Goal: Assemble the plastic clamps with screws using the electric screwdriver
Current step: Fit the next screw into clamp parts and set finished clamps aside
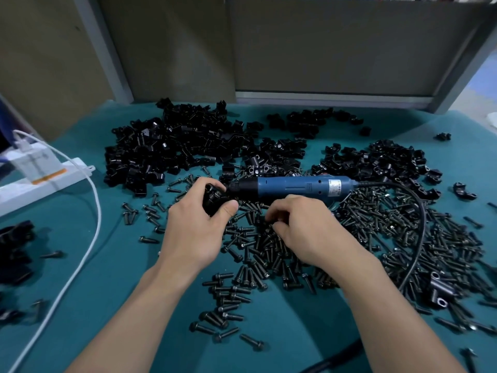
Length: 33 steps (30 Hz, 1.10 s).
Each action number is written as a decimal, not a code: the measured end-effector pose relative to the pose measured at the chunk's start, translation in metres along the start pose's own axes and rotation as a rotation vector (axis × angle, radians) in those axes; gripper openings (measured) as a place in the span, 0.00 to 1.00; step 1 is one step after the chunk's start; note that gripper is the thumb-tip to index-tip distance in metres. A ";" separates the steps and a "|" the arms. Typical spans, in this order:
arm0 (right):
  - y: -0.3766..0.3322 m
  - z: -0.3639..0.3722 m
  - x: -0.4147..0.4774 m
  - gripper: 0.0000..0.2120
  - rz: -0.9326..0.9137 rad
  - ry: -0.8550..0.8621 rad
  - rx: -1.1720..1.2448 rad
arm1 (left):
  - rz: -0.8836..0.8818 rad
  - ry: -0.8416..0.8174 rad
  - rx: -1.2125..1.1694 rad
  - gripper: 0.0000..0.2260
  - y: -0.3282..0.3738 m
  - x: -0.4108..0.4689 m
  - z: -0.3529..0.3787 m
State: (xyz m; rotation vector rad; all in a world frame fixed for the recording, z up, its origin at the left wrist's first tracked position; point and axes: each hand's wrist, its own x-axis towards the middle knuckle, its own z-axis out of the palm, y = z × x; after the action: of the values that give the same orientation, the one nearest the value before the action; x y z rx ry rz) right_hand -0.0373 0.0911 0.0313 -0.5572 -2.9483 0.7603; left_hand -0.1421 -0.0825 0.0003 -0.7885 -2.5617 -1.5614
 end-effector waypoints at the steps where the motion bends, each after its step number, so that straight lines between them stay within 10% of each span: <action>1: 0.000 -0.001 0.000 0.07 0.002 -0.020 -0.021 | -0.002 -0.004 -0.002 0.09 0.000 0.000 0.000; 17: 0.013 -0.009 -0.007 0.12 0.104 0.149 0.450 | -0.003 -0.047 0.012 0.10 0.003 -0.001 0.003; 33: 0.007 -0.017 -0.007 0.13 0.347 -0.043 1.695 | 0.013 -0.093 0.013 0.09 0.007 -0.008 0.000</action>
State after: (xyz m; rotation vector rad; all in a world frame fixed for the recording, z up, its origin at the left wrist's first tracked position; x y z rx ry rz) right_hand -0.0260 0.1019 0.0433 -0.7130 -1.2082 2.5993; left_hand -0.1322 -0.0832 0.0034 -0.8950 -2.6212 -1.5386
